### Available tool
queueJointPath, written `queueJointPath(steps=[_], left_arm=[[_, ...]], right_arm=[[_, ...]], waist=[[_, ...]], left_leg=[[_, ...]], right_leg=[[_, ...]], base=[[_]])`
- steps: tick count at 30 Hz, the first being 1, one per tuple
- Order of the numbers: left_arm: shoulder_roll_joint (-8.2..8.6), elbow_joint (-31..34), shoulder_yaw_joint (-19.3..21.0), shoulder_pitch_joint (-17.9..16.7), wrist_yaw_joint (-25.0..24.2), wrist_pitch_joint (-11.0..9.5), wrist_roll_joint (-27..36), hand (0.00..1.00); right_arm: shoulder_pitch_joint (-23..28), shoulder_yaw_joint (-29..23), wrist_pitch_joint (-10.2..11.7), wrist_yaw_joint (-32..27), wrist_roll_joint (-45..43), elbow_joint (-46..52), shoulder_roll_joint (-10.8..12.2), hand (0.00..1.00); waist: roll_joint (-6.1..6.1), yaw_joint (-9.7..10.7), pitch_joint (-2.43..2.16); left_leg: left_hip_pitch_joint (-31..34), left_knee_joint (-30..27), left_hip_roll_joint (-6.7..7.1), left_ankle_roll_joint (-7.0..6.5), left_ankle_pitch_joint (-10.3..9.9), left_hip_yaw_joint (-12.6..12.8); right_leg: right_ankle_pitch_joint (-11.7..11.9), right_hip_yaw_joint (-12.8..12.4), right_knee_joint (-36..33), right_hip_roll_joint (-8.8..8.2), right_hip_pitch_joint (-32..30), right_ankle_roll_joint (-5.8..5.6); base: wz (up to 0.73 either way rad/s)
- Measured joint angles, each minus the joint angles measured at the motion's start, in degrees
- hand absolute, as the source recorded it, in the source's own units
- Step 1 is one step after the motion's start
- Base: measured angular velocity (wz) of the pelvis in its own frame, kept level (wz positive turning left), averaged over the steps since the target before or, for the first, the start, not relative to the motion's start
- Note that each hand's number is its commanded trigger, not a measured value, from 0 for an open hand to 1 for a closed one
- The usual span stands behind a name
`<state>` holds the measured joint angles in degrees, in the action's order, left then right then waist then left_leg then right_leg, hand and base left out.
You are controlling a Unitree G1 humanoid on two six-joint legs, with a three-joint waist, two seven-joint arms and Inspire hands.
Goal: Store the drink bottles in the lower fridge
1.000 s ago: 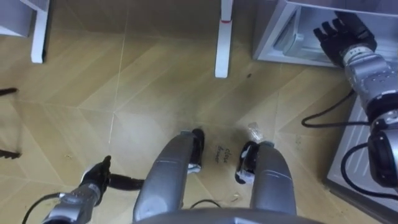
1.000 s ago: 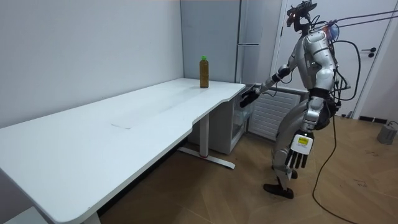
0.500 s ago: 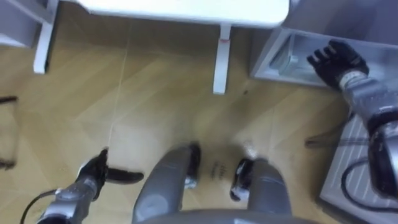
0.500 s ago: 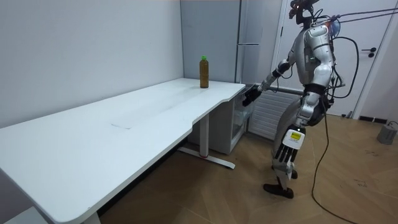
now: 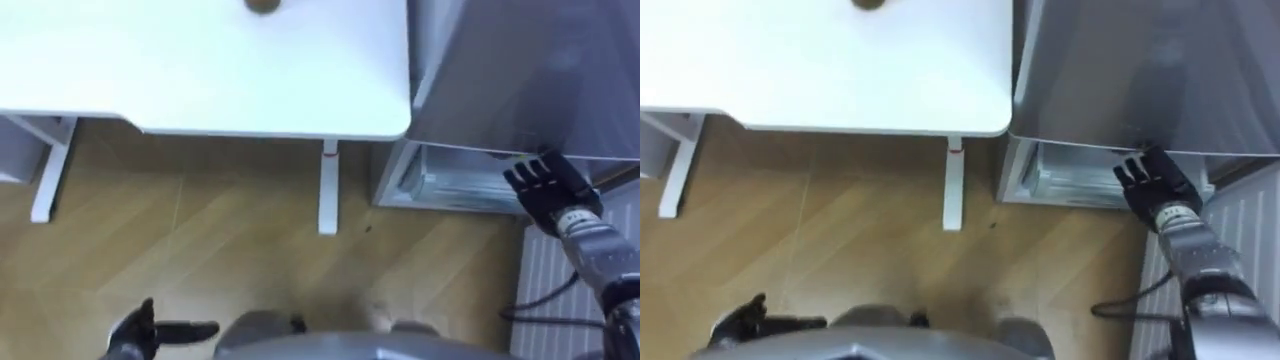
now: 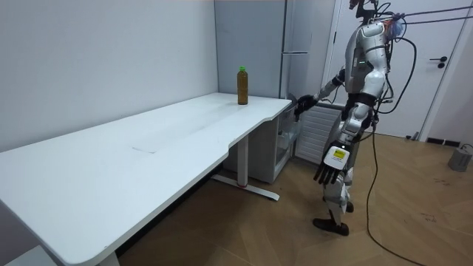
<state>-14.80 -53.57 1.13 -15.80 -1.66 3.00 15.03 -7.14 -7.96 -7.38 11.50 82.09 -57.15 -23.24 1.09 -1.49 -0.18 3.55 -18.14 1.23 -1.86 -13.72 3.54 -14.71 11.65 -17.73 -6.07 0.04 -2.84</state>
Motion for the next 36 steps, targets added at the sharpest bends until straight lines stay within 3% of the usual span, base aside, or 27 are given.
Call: queueJointPath(steps=[1, 8, 12, 16, 22, 27, 29, 31, 36], left_arm=[[0.84, 0.7, 1.1, -0.7, 0.0, 0.2, 0.0, 0.0], [3.29, 0.8, 1.0, -1.4, 0.0, 0.4, 0.7, 0.0], [3.71, 0.6, 1.0, -1.8, 0.0, 0.2, 0.6, 0.0], [4.72, -2.5, 1.5, -1.3, 0.1, -0.3, 0.6, 0.0], [6.36, -4.5, 3.3, -1.3, 1.6, -2.2, 0.7, 0.0], [6.44, -6.1, 4.4, -1.0, 2.7, -3.2, 0.3, 0.0], [6.41, -6.3, 4.4, -0.4, 2.7, -3.2, 0.2, 0.0], [6.41, -7.4, 4.2, 1.1, 2.7, -3.2, 0.3, 0.0], [6.33, -8.6, 4.5, 2.7, 2.6, -3.2, 0.6, 0.0]], right_arm=[[1.4, -1.3, 0.2, 0.0, 0.9, 1.5, 0.8, 0.0], [8.1, -2.4, 2.9, 1.7, 1.0, 4.0, 7.9, 0.0], [11.0, -2.3, 3.8, 1.7, 0.8, 1.5, 10.2, 0.0], [13.0, -2.2, 5.0, 1.3, -1.1, -3.9, 11.8, 0.0], [14.1, -0.1, 5.5, 0.5, -12.9, -9.8, 12.9, 0.0], [15.0, 0.7, 5.5, -1.3, -38.8, -13.1, 12.9, 0.0], [15.0, 4.4, 5.6, -2.1, -51.6, -14.7, 12.8, 0.0], [14.9, 6.6, 5.6, -2.2, -56.0, -15.3, 12.8, 0.0], [13.7, 6.6, 5.5, -1.9, -57.6, -17.2, 13.0, 0.0]], waist=[[-0.15, 0.0, -0.15], [-0.11, 0.8, 0.02], [-0.7, 1.1, 0.32], [-1.28, 1.2, 0.28], [-0.88, 1.4, 0.31], [0.09, 2.5, 0.36], [0.24, 2.4, 0.43], [0.35, 2.0, 0.44], [0.86, 2.6, 0.54]], left_leg=[[-1.3, 0.8, -0.39, 0.17, 0.0, 0.5], [-5.3, 3.4, -1.07, 1.09, 0.0, 0.4], [-6.2, 3.9, -1.33, 1.18, 0.0, 0.4], [-7.3, 4.6, -1.31, 1.27, 0.1, 0.4], [-7.3, 4.6, -1.41, 1.38, 0.2, 0.5], [-7.2, 4.6, -1.41, 1.38, 0.2, 0.4], [-7.1, 4.5, -1.52, 1.38, 0.2, 1.0], [-7.0, 4.5, -1.49, 1.38, 0.2, 1.2], [-7.4, 4.5, -1.46, 1.36, 0.2, 1.2]], right_leg=[[0.5, -0.1, 1.2, 0.38, 1.2, 0.2], [1.5, -0.1, 4.4, 1.62, 5.7, 0.7], [2.5, -0.1, 6.4, 2.17, 7.4, 0.74], [2.6, -0.3, 7.0, 2.27, 8.3, 0.69], [2.6, -0.3, 7.1, 2.35, 8.3, 0.71], [2.6, -0.2, 7.2, 2.33, 8.0, 0.74], [2.6, -0.8, 7.1, 2.37, 7.6, 0.77], [2.7, -1.1, 7.2, 2.36, 7.3, 0.83], [2.7, -1.3, 8.0, 2.44, 8.0, 0.8]], base=[[-0.14], [-0.04], [0.0], [-0.02], [0.0], [0.0], [-0.12], [-0.1], [-0.01]])
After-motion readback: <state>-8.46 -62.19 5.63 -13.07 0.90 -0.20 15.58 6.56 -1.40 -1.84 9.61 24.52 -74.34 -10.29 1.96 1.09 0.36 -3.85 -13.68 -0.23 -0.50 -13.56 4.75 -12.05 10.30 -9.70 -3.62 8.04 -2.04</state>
